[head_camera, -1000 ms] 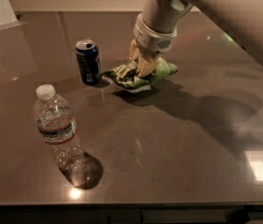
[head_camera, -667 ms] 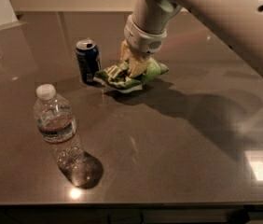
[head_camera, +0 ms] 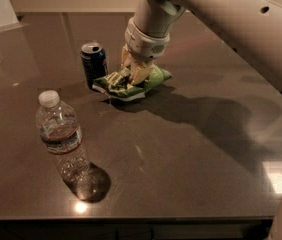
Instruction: Move green jalapeno chip bag near pepsi can
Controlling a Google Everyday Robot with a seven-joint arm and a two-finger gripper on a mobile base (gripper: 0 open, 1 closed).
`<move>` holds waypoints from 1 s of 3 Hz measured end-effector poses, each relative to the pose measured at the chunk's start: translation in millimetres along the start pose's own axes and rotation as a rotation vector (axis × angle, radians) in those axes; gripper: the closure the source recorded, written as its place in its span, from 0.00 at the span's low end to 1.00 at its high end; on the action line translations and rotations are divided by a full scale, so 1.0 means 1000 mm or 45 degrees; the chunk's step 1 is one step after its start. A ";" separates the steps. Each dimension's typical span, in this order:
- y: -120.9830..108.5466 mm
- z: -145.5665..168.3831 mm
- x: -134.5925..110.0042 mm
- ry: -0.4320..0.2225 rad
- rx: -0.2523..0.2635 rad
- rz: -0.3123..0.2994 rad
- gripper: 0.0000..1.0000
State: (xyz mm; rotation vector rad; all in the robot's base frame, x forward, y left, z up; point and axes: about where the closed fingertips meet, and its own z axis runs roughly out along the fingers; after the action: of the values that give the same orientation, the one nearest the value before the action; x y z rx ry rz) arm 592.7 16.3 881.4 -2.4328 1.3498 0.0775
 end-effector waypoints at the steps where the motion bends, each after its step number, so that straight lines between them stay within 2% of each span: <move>1: -0.003 0.002 -0.002 -0.012 0.001 -0.012 0.36; 2: -0.003 0.003 -0.003 -0.013 0.000 -0.013 0.12; 3: -0.003 0.004 -0.003 -0.014 -0.001 -0.014 0.00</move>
Offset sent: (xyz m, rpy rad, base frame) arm 0.0011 0.0029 -0.0002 0.0062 0.0010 0.0097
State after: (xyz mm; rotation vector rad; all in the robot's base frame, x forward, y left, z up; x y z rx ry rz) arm 594.3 21.7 878.7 -2.4366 1.3319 0.0884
